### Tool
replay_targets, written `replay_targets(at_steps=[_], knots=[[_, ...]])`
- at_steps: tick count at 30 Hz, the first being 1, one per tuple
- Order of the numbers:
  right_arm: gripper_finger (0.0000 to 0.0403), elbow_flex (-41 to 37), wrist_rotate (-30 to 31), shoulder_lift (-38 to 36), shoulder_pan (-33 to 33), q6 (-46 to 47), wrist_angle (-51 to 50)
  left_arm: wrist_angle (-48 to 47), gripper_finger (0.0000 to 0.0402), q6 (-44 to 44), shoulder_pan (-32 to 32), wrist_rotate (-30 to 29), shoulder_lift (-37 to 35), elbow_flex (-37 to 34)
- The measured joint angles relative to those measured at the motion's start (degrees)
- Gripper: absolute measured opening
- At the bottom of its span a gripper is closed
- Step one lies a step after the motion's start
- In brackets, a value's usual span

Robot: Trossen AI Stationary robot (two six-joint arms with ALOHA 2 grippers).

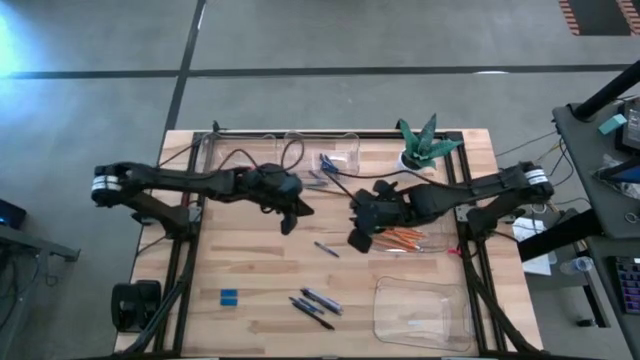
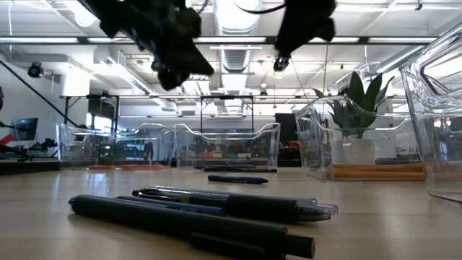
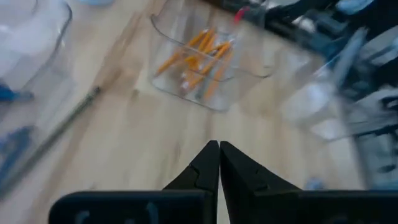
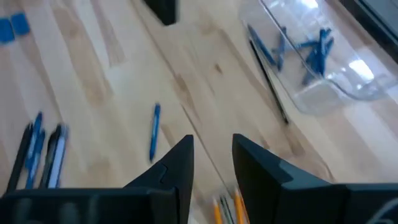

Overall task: Sort crayons/erasers/pens/pencils in bins
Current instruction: Put the black pencil into the middle transparent bin

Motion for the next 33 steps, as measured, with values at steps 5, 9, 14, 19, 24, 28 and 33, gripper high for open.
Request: replay_targets(at_steps=[5, 9, 14, 19, 24, 28, 33], knots=[[0.0127, 0.0, -0.7, 3.5, -2.5, -2.2, 5.7, -2.9, 0.0, -3.1, -2.6, 1.2, -8.3, -0.2], [0.0152, 0.0, -4.3, 6.2, -4.8, -3.1, 9.7, -3.0, 0.0, -3.1, -5.7, 1.2, -14.5, -0.2], [0.0168, 0.0, -7.2, 10.7, -7.2, -10.2, 12.5, -1.7, 0.0, -3.1, -9.6, 1.2, -21.0, 0.2], [0.0162, 0.0, -9.3, 15.5, -9.3, -16.7, 14.5, 1.3, 0.0, -3.1, -12.8, 1.2, -25.9, 0.1], [0.015, 0.0, -9.1, 19.9, -13.4, -16.2, 17.7, 4.2, 0.0, -3.1, -15.2, 1.1, -29.0, 0.1], [0.0141, 0.0, -9.1, 23.0, -16.4, -15.0, 19.4, 4.3, 0.0, -3.1, -16.1, 1.1, -30.4, -0.1], [0.013, 0.0, -8.9, 25.0, -19.4, -11.6, 19.2, 4.6, 0.0, -3.0, -16.3, 1.0, -30.7, -0.1]])
